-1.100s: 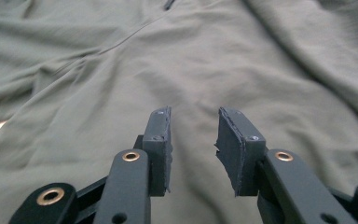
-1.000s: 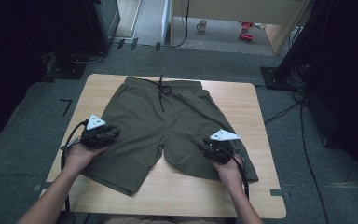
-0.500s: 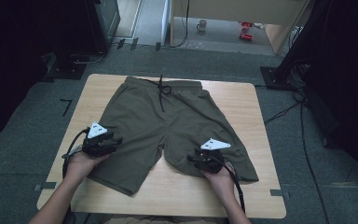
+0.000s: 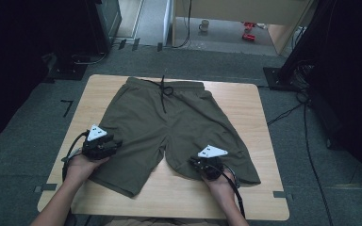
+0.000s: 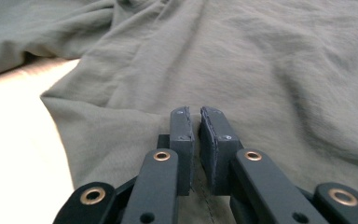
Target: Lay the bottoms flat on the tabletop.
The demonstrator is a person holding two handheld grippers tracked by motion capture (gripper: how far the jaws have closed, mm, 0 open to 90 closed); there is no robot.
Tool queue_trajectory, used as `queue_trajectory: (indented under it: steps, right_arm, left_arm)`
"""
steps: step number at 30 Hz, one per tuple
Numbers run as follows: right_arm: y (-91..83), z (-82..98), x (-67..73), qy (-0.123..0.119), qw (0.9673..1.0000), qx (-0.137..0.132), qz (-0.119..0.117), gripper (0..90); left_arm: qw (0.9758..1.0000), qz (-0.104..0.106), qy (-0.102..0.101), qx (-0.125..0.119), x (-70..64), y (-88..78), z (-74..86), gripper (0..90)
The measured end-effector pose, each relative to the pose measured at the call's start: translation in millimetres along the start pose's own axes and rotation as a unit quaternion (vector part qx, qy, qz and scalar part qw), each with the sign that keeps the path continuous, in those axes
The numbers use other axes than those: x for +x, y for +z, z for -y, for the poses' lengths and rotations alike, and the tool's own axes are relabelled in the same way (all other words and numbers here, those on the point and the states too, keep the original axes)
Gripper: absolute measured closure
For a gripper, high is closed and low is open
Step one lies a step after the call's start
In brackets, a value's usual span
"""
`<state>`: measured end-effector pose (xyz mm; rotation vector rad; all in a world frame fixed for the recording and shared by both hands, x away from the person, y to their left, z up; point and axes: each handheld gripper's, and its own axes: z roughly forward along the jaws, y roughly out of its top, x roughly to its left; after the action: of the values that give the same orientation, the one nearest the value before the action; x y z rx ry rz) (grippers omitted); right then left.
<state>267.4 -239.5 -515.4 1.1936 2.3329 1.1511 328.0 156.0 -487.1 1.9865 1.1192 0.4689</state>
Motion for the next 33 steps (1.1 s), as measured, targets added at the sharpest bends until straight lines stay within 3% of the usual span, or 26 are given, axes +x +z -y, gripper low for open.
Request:
queue_trajectory:
  steps: [8, 18, 24, 29, 33]
  right_arm:
    - [-16.8, -3.6, 7.9, 0.003, 0.9998, -0.015, -0.011, 85.2]
    - [-42.0, -2.0, 39.0, -0.011, 0.9985, -0.03, -0.043, 85.7]
    - [-46.3, 8.5, 60.1, -0.025, 0.9977, -0.026, -0.056, 85.5]
    - [-49.2, 17.8, 65.7, -0.018, 0.9972, -0.03, -0.066, 78.3]
    - [-60.2, 13.5, 67.6, -0.018, 0.9965, -0.042, -0.07, 74.8]
  left_arm:
    - [1.0, -0.001, 0.0, 0.0, 0.6, -1.0, 0.7, 52.4]
    - [0.9999, 0.007, 0.005, -0.006, -4.1, -2.7, -0.2, 52.8]
    - [0.9997, 0.014, 0.016, -0.014, -11.3, -4.9, -0.8, 53.0]
    - [0.9993, 0.026, 0.024, -0.016, -16.4, -6.8, 1.0, 53.0]
    - [0.9992, 0.026, 0.027, -0.015, -16.7, -7.0, 1.5, 53.0]
